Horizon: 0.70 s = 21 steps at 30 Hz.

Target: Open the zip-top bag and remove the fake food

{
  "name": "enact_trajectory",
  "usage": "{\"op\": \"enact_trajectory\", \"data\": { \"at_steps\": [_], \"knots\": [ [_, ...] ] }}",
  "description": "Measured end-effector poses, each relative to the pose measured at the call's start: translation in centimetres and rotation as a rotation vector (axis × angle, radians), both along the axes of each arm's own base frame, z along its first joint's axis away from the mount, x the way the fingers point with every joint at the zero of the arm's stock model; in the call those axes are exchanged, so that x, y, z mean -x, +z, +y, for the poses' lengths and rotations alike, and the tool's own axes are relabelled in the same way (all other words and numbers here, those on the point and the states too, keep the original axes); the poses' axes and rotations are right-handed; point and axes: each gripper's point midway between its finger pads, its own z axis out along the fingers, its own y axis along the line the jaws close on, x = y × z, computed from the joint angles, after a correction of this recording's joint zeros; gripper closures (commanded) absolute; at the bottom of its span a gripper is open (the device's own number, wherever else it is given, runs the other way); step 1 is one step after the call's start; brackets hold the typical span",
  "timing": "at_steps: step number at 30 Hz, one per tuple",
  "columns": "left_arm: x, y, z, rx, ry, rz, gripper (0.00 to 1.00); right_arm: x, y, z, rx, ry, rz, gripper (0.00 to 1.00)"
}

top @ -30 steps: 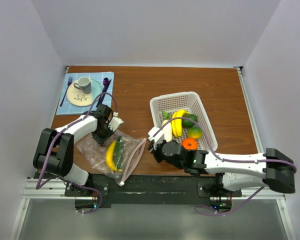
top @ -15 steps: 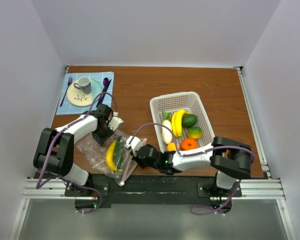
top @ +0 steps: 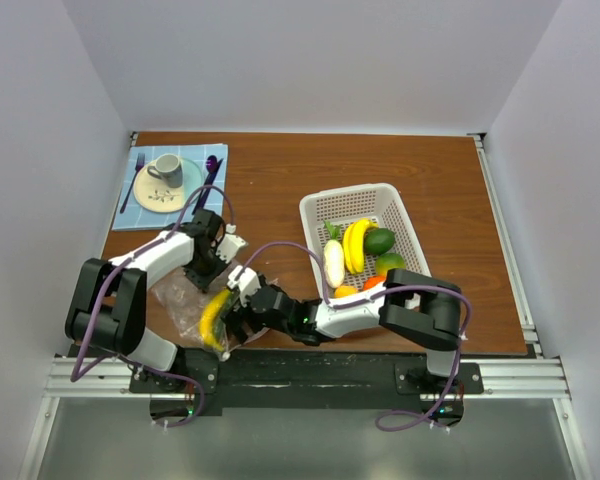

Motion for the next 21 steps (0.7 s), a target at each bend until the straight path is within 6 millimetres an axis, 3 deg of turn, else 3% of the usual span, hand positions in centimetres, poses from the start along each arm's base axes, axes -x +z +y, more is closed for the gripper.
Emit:
{"op": "enact_trajectory", "data": {
  "at_steps": [13, 21],
  "knots": [
    [0.1, 0.0, 0.1, 0.002, 0.000, -0.014, 1.00, -1.3, 2.4, 2.8, -0.068, -0.054, -0.001, 0.01],
    [0.2, 0.0, 0.1, 0.003, 0.000, -0.015, 1.00, -3.9, 0.1, 2.9, 0.057, -0.197, -0.033, 0.02]
  ]
}}
